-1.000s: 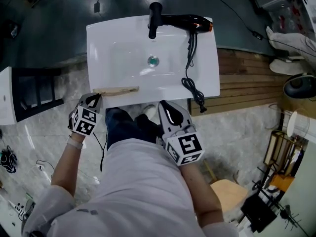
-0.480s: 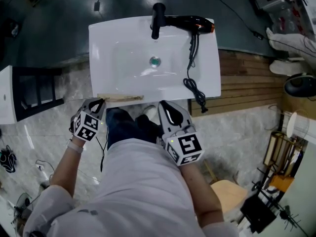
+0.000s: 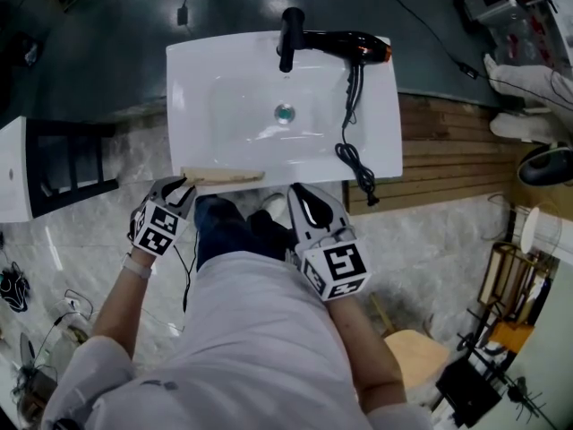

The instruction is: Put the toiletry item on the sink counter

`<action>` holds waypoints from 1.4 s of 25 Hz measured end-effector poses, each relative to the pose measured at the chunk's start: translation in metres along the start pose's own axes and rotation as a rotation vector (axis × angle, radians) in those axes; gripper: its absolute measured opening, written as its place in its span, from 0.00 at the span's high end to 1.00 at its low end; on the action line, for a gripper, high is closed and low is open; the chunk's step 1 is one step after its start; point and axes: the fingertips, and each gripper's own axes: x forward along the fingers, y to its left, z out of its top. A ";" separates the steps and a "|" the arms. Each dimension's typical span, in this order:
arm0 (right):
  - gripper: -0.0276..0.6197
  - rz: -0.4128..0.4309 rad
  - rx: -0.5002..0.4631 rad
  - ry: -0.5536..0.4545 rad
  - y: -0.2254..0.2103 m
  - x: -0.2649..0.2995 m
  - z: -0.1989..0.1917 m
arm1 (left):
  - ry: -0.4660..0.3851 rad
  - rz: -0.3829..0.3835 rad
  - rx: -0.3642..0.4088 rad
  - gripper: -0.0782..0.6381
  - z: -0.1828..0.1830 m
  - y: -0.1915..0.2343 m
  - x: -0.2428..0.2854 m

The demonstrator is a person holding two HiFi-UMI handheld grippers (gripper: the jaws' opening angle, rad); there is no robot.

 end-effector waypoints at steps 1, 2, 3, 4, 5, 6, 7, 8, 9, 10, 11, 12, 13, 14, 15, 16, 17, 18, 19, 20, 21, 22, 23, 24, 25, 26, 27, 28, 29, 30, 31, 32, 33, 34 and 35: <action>0.91 0.003 -0.002 -0.004 0.000 0.000 0.001 | -0.005 0.003 -0.006 0.77 0.001 0.001 -0.002; 0.91 0.007 -0.005 -0.010 0.001 0.001 0.004 | -0.012 0.008 -0.011 0.76 0.004 0.001 -0.005; 0.91 0.011 -0.010 -0.017 0.002 0.001 0.007 | -0.021 0.011 -0.021 0.76 0.008 0.002 -0.008; 0.91 0.016 -0.016 -0.025 0.003 0.002 0.012 | -0.034 0.012 -0.035 0.75 0.013 0.002 -0.013; 0.91 0.022 -0.022 -0.033 0.005 0.003 0.016 | -0.049 0.010 -0.053 0.75 0.018 0.001 -0.018; 0.91 0.028 -0.028 -0.041 0.008 0.004 0.022 | -0.067 0.006 -0.071 0.75 0.025 0.001 -0.023; 0.91 0.033 -0.032 -0.049 0.010 0.005 0.027 | -0.088 0.003 -0.086 0.75 0.032 0.002 -0.029; 0.91 0.037 -0.036 -0.056 0.012 0.007 0.032 | -0.109 0.000 -0.100 0.75 0.039 0.003 -0.034; 0.91 0.040 -0.038 -0.063 0.015 0.008 0.036 | -0.132 -0.001 -0.111 0.75 0.048 0.005 -0.039; 0.91 0.041 -0.040 -0.069 0.017 0.010 0.041 | -0.154 -0.001 -0.120 0.75 0.056 0.008 -0.044; 0.91 0.041 -0.042 -0.076 0.020 0.011 0.045 | -0.177 0.000 -0.129 0.75 0.064 0.012 -0.051; 0.91 0.040 -0.044 -0.082 0.022 0.012 0.050 | -0.200 0.002 -0.138 0.75 0.072 0.016 -0.057; 0.91 0.039 -0.045 -0.089 0.025 0.014 0.054 | -0.221 0.003 -0.148 0.75 0.080 0.020 -0.064; 0.91 0.038 -0.046 -0.096 0.027 0.016 0.059 | -0.241 0.004 -0.160 0.75 0.087 0.024 -0.070; 0.91 0.038 -0.046 -0.102 0.030 0.018 0.064 | -0.259 0.002 -0.172 0.75 0.094 0.028 -0.076; 0.91 0.039 -0.048 -0.108 0.033 0.021 0.070 | -0.280 -0.002 -0.182 0.75 0.102 0.032 -0.082; 0.91 0.041 -0.049 -0.115 0.036 0.023 0.076 | -0.301 -0.006 -0.189 0.75 0.109 0.036 -0.088; 0.91 0.043 -0.052 -0.122 0.040 0.026 0.082 | -0.321 -0.008 -0.192 0.75 0.116 0.040 -0.094; 0.91 0.046 -0.054 -0.130 0.043 0.028 0.088 | -0.339 -0.009 -0.193 0.75 0.123 0.044 -0.100; 0.91 0.047 -0.057 -0.138 0.047 0.030 0.094 | -0.356 -0.009 -0.196 0.75 0.128 0.048 -0.105; 0.91 0.048 -0.059 -0.146 0.050 0.031 0.099 | -0.372 -0.009 -0.201 0.76 0.133 0.052 -0.110; 0.91 0.047 -0.059 -0.155 0.052 0.033 0.105 | -0.389 -0.009 -0.211 0.76 0.137 0.056 -0.116; 0.91 0.046 -0.057 -0.165 0.054 0.034 0.111 | -0.407 -0.009 -0.224 0.77 0.142 0.061 -0.121; 0.91 0.046 -0.053 -0.175 0.056 0.036 0.117 | -0.426 -0.009 -0.240 0.79 0.146 0.066 -0.127; 0.91 0.047 -0.046 -0.186 0.059 0.037 0.122 | -0.447 -0.010 -0.256 0.80 0.150 0.071 -0.133; 0.91 0.049 -0.039 -0.198 0.061 0.038 0.128 | -0.468 -0.010 -0.270 0.82 0.154 0.076 -0.139; 0.91 0.051 -0.034 -0.210 0.064 0.039 0.135 | -0.489 -0.010 -0.281 0.83 0.159 0.080 -0.145; 0.91 0.051 -0.034 -0.222 0.067 0.039 0.141 | -0.511 -0.008 -0.288 0.83 0.163 0.083 -0.152; 0.91 0.052 -0.036 -0.235 0.070 0.039 0.148 | -0.533 -0.007 -0.295 0.84 0.168 0.087 -0.158; 0.91 0.054 -0.039 -0.248 0.072 0.039 0.155 | -0.554 -0.008 -0.300 0.85 0.174 0.090 -0.163; 0.91 0.055 -0.041 -0.259 0.074 0.040 0.161 | -0.574 -0.013 -0.305 0.85 0.179 0.092 -0.169; 0.91 0.056 -0.042 -0.268 0.075 0.041 0.167 | -0.593 -0.021 -0.307 0.85 0.184 0.094 -0.174; 0.91 0.057 -0.043 -0.276 0.076 0.041 0.172 | -0.611 -0.031 -0.308 0.86 0.189 0.094 -0.179; 0.91 0.058 -0.044 -0.282 0.078 0.041 0.178 | -0.629 -0.040 -0.307 0.86 0.194 0.095 -0.184; 0.91 0.059 -0.047 -0.288 0.079 0.041 0.184 | -0.647 -0.048 -0.303 0.86 0.199 0.095 -0.190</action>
